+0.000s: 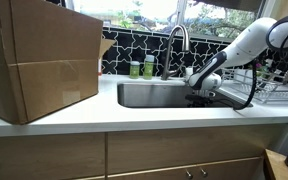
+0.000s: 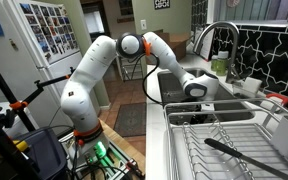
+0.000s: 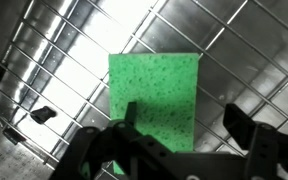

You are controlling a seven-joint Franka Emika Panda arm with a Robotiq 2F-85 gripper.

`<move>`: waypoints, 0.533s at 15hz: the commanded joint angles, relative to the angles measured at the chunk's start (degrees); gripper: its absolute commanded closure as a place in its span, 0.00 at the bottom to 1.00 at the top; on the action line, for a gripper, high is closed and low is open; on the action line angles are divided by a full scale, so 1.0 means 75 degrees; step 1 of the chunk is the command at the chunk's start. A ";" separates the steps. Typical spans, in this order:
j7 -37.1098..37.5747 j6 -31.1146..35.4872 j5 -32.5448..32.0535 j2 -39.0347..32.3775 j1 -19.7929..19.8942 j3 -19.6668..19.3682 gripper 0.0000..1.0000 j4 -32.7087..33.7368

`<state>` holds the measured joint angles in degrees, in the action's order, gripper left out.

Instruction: Take the sponge out of the sink

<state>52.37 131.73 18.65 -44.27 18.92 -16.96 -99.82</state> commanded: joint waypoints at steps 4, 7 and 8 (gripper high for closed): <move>0.0153 -0.0077 0.0037 -0.0392 0.0045 -0.0009 0.66 0.0442; 0.0123 -0.0145 0.0030 -0.0367 0.0059 -0.0019 0.87 0.0439; 0.0110 -0.0150 0.0032 -0.0358 0.0060 -0.0012 0.93 0.0451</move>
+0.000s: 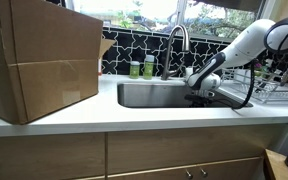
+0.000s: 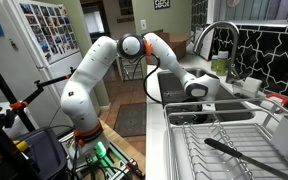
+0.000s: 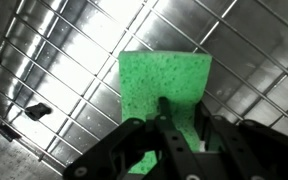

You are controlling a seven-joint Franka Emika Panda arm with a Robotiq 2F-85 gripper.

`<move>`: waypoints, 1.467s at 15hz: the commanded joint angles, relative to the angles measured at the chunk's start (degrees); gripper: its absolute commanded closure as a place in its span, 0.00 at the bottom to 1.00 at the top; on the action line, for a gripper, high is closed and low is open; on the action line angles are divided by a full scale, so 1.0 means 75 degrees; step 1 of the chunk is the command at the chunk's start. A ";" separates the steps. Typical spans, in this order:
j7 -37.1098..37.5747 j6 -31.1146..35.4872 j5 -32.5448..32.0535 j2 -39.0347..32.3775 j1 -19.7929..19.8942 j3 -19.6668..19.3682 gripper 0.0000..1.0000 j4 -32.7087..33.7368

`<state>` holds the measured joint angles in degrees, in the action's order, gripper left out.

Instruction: Take the sponge out of the sink

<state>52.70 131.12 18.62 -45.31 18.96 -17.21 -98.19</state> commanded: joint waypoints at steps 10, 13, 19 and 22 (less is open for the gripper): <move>-0.0105 0.0361 -0.0294 0.0806 -0.0288 -0.0250 0.95 -0.1046; -0.0129 0.1046 -0.0309 0.1594 -0.0495 -0.0325 0.95 -0.1950; -0.0089 0.2126 -0.0753 0.3166 -0.0868 -0.0590 0.95 -0.3412; -0.0139 0.2512 -0.1204 0.4086 -0.0993 -0.0707 0.95 -0.4094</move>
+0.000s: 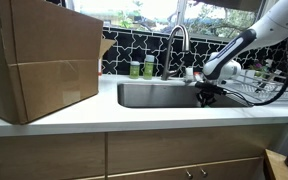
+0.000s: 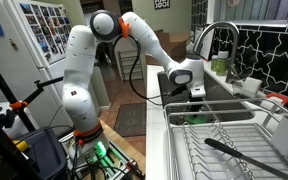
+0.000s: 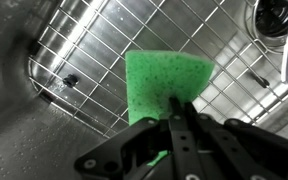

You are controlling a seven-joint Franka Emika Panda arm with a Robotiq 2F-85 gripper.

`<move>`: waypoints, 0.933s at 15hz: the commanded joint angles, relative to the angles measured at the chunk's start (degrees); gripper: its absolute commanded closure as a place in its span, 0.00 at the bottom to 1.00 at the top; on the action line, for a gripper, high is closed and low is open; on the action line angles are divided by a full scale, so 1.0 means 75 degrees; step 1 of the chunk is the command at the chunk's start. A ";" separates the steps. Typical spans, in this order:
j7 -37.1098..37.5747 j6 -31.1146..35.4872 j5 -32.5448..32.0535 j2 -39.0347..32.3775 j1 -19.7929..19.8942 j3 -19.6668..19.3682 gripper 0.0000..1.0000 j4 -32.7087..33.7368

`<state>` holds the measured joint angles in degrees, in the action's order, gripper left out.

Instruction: Take the sponge out of the sink

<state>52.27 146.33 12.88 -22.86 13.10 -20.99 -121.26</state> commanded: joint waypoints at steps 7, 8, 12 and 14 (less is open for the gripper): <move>-0.0512 0.0194 -0.1209 0.3498 -0.0044 0.0057 0.95 -0.2058; -0.0714 -0.0010 -0.1126 0.3823 -0.0007 0.0154 0.95 -0.2134; -0.1433 -0.1738 -0.0702 0.4771 0.0098 0.0442 0.95 -0.2169; -0.1638 -0.2803 -0.0730 0.5074 0.0167 0.0562 0.95 -0.2101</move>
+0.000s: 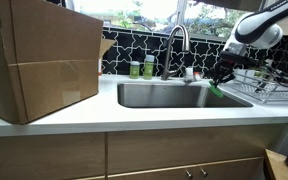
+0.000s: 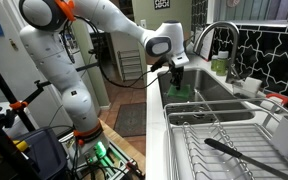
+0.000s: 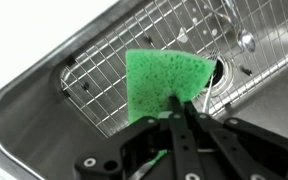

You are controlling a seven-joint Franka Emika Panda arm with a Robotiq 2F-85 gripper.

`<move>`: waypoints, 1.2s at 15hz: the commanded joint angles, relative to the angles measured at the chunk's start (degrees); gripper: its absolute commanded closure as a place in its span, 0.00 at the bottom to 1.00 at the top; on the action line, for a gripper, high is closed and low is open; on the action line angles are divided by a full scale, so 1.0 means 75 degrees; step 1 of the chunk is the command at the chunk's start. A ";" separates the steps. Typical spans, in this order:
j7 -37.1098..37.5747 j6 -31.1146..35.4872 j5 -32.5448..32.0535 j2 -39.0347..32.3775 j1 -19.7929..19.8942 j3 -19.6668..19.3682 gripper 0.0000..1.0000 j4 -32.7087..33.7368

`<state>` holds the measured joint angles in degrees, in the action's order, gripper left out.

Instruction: Take the sponge out of the sink

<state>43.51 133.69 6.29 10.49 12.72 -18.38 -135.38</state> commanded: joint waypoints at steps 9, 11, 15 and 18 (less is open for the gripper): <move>-0.0651 -0.2588 -0.0349 0.0685 0.0433 0.0755 0.95 -0.0580; -0.0626 -0.2468 -0.0429 0.0598 0.0441 0.0860 0.95 -0.0698; -0.0469 -0.2379 -0.0716 0.0436 0.0411 0.1045 0.95 -0.0804; -0.0313 -0.2299 -0.0610 0.0351 0.0376 0.1101 0.90 -0.0775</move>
<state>39.42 114.66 2.46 13.40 15.04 -10.96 -140.36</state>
